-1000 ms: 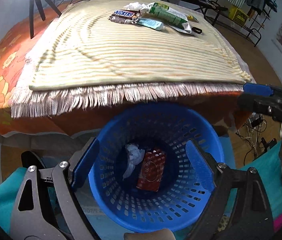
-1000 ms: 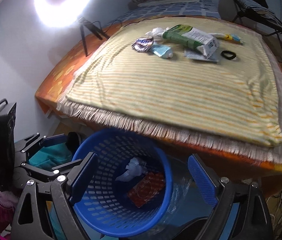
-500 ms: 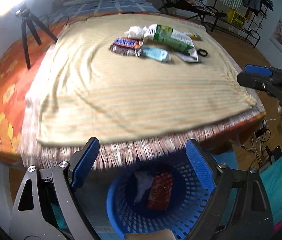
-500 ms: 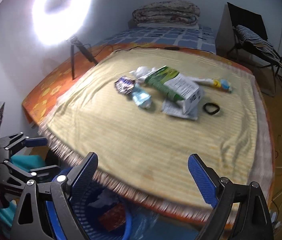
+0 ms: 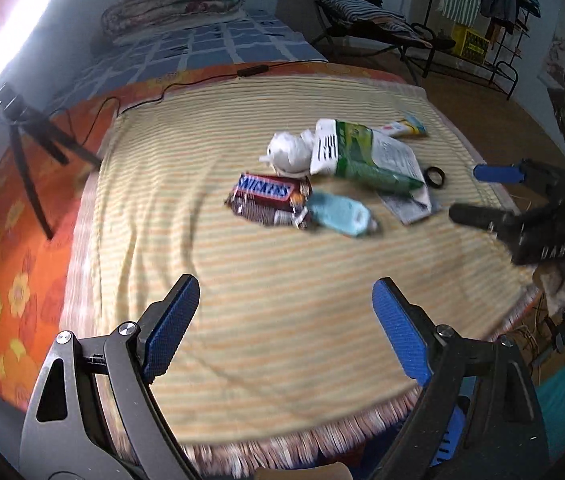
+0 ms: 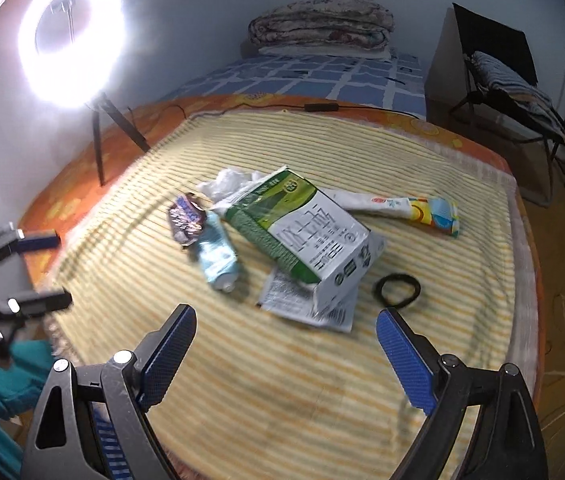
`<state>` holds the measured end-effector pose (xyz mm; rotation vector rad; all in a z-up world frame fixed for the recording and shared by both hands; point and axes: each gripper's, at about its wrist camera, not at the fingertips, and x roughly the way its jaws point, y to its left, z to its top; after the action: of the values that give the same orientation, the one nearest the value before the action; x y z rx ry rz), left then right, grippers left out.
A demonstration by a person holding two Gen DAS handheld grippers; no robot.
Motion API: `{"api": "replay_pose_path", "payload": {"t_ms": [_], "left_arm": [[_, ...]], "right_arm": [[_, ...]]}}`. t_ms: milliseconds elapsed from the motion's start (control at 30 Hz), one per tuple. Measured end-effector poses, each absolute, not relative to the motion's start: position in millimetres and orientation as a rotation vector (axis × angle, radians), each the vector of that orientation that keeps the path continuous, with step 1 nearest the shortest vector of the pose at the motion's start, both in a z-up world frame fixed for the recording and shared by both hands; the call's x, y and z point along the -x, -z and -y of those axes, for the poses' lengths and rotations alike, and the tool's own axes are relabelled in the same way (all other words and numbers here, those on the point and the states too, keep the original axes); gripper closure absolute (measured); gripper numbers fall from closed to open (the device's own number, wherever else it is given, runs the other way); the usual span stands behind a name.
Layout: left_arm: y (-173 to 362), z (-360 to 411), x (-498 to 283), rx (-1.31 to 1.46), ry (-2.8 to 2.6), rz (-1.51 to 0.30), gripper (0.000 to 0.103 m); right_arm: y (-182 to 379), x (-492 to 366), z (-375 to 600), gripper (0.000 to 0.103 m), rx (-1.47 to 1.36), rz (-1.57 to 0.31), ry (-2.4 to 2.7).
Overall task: Collect trash
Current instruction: 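Move both grippers back over the cloth toward the remaining items, then grasp the crumpled white tissue with the left gripper while the right gripper grasps the green carton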
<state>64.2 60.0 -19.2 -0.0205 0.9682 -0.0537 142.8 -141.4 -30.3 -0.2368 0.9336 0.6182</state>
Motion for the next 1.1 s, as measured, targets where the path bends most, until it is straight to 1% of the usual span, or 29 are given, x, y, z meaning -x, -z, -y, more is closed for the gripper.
{"api": "replay_pose_path", "payload": {"t_ms": [300, 367, 433, 500, 633, 700, 767, 833, 900, 1033, 1067, 1100], "left_arm": [[31, -76, -144, 0.093, 0.07, -1.01, 0.013], [34, -80, -160, 0.127, 0.07, -1.016, 0.016], [39, -84, -176, 0.159, 0.067, -1.025, 0.023], [45, -86, -193, 0.194, 0.068, -1.037, 0.025], [56, -93, -217, 0.278, 0.069, -1.063, 0.037], [61, -91, -226, 0.295, 0.086, -1.074, 0.039], [67, -86, -233, 0.289, 0.099, -1.091, 0.048], [71, -84, -237, 0.283, 0.097, -1.108, 0.067], [74, -83, -239, 0.29, 0.101, -1.111, 0.074], [72, -82, -240, 0.288, 0.098, -1.094, 0.083], [71, -82, -239, 0.288, 0.096, -1.09, 0.085], [71, -83, -238, 0.293, 0.096, -1.087, 0.086]], "right_arm": [[54, -177, 111, 0.01, 0.333, -0.927, -0.61], [59, -183, 105, 0.01, 0.353, -0.926, -0.607], [62, -184, 98, 0.01, 0.381, -0.919, -0.613], [66, -183, 89, 0.01, 0.437, -0.896, -0.614], [78, -185, 74, 0.01, 0.537, -0.862, -0.582], [81, -188, 71, 0.01, 0.558, -0.846, -0.563], [84, -190, 67, 0.01, 0.593, -0.815, -0.547], [85, -190, 63, 0.011, 0.618, -0.792, -0.535], [86, -191, 62, 0.015, 0.644, -0.77, -0.515], [82, -194, 67, 0.033, 0.642, -0.757, -0.495], [79, -196, 70, 0.039, 0.621, -0.761, -0.496], [76, -197, 73, 0.043, 0.602, -0.763, -0.496]]}}
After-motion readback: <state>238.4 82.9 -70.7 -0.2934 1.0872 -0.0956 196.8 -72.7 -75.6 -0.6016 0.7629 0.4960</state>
